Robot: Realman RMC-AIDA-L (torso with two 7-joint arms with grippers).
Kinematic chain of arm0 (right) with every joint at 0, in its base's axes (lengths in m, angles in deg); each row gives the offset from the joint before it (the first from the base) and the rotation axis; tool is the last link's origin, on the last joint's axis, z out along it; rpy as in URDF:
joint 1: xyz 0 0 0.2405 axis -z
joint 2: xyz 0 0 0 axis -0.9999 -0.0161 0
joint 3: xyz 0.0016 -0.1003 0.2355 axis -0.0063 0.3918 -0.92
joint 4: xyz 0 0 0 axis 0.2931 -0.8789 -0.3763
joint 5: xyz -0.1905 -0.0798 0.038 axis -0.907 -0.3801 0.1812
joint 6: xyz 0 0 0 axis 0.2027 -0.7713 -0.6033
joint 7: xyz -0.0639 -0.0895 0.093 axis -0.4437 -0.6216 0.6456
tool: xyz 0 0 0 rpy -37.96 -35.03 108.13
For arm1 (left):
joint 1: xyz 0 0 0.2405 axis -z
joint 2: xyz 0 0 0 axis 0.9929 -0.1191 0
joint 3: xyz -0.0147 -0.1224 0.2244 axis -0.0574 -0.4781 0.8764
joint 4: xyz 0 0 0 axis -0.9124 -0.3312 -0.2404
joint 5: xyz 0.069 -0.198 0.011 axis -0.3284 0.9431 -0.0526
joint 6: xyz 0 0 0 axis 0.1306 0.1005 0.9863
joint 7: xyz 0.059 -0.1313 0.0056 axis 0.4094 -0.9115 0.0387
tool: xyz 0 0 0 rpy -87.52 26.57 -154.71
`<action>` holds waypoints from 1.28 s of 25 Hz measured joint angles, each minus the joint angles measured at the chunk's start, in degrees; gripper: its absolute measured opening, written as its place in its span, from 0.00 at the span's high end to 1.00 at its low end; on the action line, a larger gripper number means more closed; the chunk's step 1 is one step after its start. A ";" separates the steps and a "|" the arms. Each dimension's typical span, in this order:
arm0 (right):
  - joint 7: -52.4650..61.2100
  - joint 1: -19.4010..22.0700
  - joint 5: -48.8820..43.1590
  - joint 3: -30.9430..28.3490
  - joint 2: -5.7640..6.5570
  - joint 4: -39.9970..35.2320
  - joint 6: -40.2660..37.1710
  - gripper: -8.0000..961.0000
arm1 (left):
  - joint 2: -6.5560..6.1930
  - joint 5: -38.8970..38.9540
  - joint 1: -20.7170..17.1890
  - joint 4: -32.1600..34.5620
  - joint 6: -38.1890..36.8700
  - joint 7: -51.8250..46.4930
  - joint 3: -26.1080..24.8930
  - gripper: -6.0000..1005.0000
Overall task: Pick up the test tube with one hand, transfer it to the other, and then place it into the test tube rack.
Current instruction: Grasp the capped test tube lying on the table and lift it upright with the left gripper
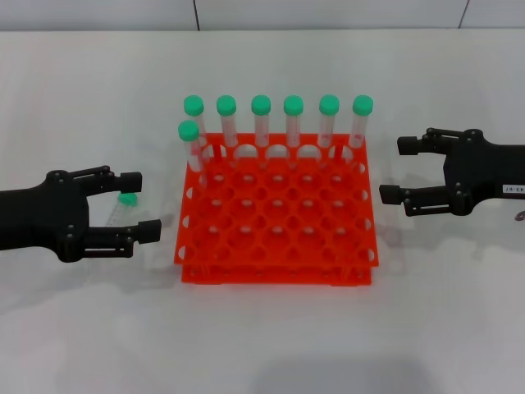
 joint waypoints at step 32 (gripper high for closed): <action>0.00 0.09 0.71 0.10 -0.09 0.01 -0.01 0.10 | -2.36 -8.08 1.03 3.87 2.36 -16.02 -2.30 0.12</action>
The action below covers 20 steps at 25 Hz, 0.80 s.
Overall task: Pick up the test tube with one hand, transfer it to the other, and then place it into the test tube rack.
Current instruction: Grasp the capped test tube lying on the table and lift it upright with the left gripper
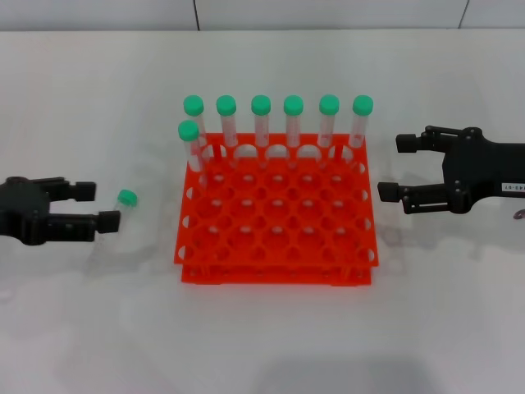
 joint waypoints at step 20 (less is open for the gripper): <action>0.21 -0.73 1.68 0.46 -0.12 -0.51 -0.25 0.10 | -1.12 -24.54 9.84 0.99 2.56 -17.56 -4.13 0.13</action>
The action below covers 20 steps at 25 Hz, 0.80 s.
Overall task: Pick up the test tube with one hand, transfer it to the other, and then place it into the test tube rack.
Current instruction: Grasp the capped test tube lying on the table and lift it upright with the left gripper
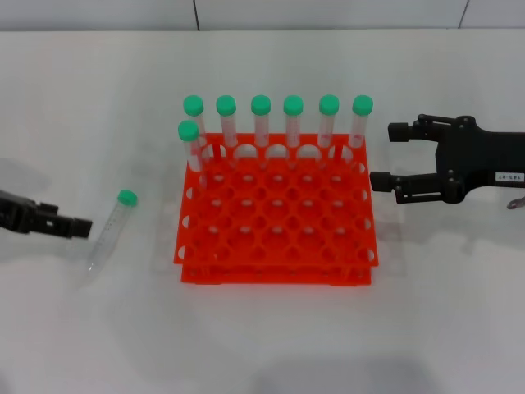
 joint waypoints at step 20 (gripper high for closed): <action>-0.08 -0.74 1.40 1.45 -0.05 -0.02 -0.04 0.10 | 0.54 -8.53 3.88 -2.55 -0.06 -5.29 6.83 0.13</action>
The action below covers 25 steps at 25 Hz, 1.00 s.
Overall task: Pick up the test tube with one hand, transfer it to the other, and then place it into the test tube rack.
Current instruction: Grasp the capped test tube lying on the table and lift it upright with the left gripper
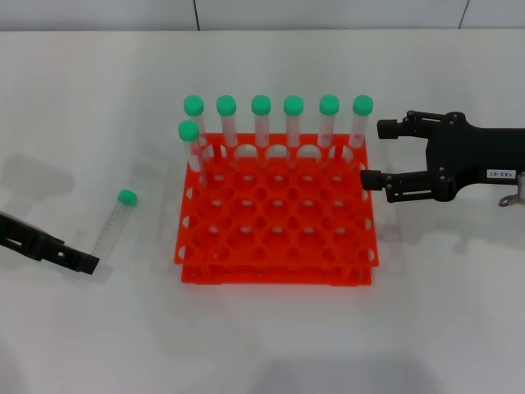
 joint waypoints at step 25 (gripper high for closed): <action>-0.13 -0.08 -0.04 0.00 0.00 0.18 -0.01 0.10 | 0.82 -0.18 0.34 -0.65 2.43 0.36 1.56 0.22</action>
